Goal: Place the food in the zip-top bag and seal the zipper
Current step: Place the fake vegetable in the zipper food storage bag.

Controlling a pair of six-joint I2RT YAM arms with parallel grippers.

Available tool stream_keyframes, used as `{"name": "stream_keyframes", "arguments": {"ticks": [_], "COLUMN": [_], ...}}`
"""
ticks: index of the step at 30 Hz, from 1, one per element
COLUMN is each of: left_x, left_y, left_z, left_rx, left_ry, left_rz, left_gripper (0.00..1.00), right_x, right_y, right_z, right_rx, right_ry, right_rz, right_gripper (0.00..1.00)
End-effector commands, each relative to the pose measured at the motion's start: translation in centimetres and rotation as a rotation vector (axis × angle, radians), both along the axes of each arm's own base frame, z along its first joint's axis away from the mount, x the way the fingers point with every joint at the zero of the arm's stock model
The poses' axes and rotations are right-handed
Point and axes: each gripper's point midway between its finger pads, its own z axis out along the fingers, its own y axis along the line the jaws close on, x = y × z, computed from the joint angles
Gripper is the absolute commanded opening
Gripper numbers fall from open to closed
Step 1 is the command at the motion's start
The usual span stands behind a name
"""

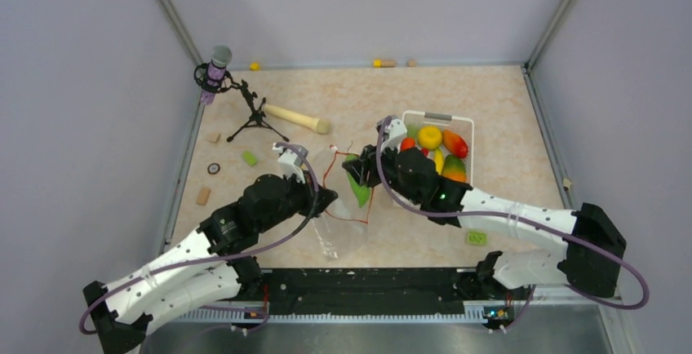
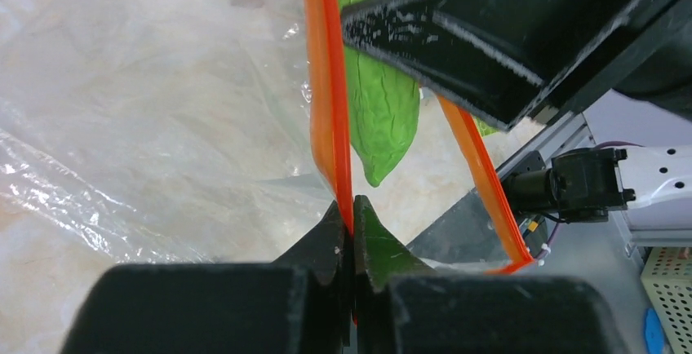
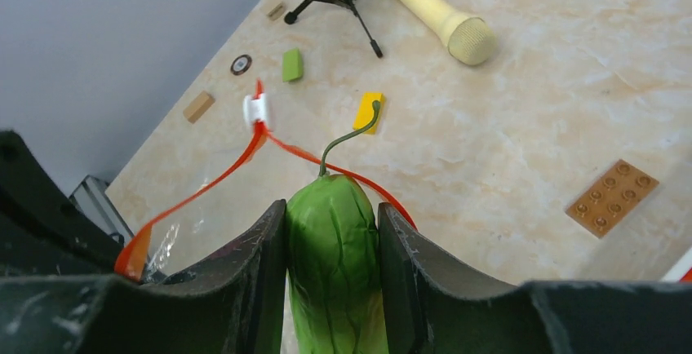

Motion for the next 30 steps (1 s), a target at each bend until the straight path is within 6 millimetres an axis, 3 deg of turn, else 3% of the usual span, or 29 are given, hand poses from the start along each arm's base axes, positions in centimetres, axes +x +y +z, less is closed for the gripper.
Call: {"name": "stream_keyframes", "arguments": {"ticks": [1,10,17,23,25,30], "left_x": [-0.1,0.5,0.4,0.5,0.6,0.7], "left_y": [-0.9,-0.9,-1.0,-0.6,-0.6,-0.3], "left_z": [2.0,1.4,1.3,1.4,1.4,1.4], "left_rx": [-0.088,-0.063,-0.063,-0.067,-0.069,-0.068], "left_ry": [-0.073,-0.059,-0.054,-0.055,-0.056,-0.057], "left_rz": [-0.042,-0.015,-0.020,0.001,0.004,0.023], "left_gripper": [0.00,0.00,0.00,0.00,0.00,0.00], "right_x": [0.3,-2.5,-2.9,-3.1,-3.0,-3.1], "right_y": [-1.2,1.8,1.8,1.5,1.5,0.7], "right_z": [-0.8,-0.1,0.4,1.3,2.4,3.9], "right_rx": [-0.080,-0.173,-0.159,-0.150,-0.117,-0.089], "right_ry": [0.170,0.093,0.062,0.034,0.010,-0.027], "right_rz": [-0.130,0.009,0.040,0.052,0.046,0.040], "right_gripper": [0.02,0.11,0.37,0.64,0.73,0.79]}}
